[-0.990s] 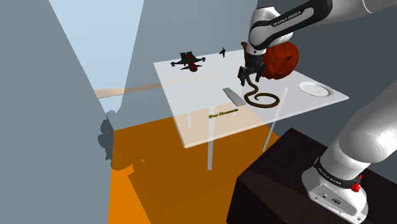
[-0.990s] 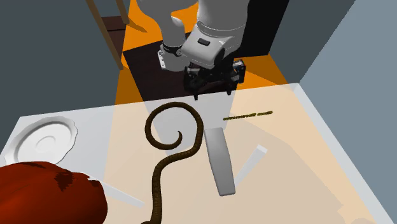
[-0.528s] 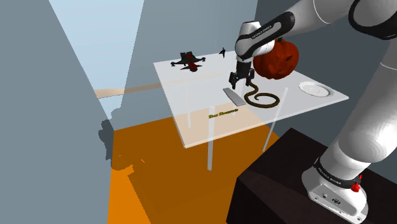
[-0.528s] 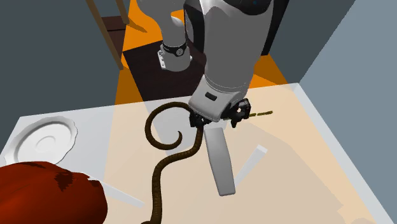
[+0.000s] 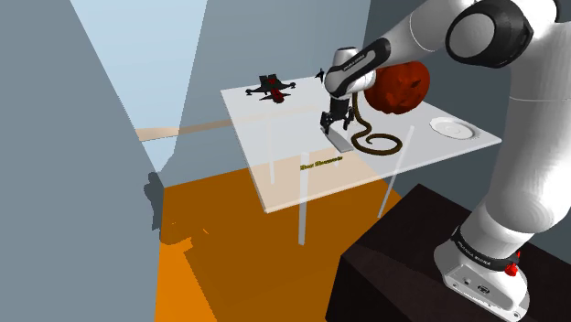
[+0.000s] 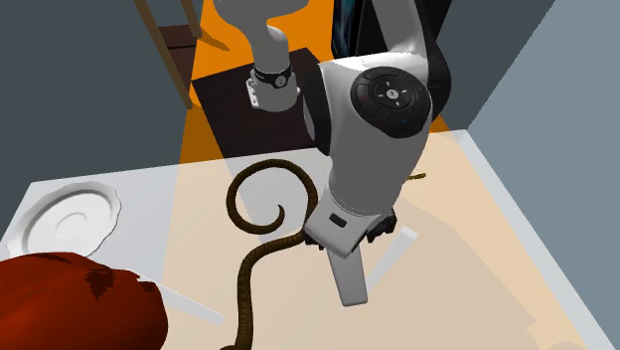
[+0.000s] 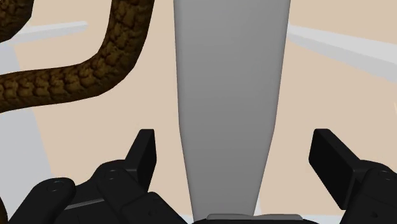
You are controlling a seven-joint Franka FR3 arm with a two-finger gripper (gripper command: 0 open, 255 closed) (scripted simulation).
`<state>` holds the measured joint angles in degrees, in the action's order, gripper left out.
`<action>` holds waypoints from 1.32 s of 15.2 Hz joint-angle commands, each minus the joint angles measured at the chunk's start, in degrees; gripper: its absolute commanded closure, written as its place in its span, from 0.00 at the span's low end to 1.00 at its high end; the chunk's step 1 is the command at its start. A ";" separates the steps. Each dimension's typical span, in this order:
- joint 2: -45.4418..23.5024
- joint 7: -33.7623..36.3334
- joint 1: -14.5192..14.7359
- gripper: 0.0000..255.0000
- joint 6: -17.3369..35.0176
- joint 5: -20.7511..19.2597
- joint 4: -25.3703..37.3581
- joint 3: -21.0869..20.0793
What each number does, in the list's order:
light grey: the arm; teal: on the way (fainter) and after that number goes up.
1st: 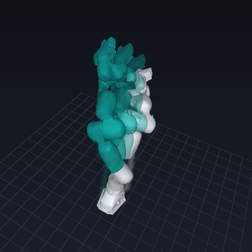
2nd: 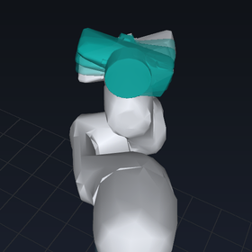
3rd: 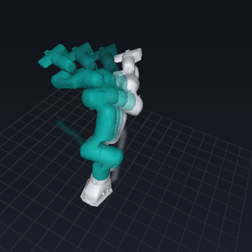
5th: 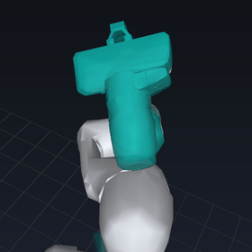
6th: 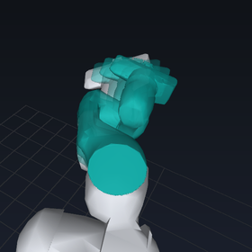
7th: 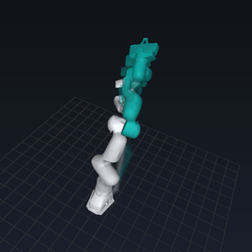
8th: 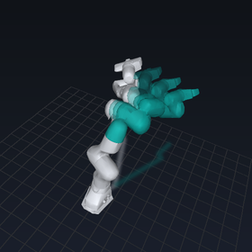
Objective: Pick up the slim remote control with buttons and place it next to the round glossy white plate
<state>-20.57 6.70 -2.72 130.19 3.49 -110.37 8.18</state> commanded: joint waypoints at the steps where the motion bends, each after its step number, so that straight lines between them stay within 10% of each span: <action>1: -1.37 -0.22 -0.17 0.00 1.13 0.28 0.26 -0.08; 13: -3.56 -0.51 -0.34 0.00 3.94 0.72 -0.40 -0.31; 14: -3.56 -0.51 -0.34 1.00 3.94 0.72 -0.40 -0.31; 20: -3.56 -0.51 -0.34 1.00 3.93 0.72 -0.38 -0.31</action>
<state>-24.13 6.19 -3.06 134.12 4.22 -110.75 7.87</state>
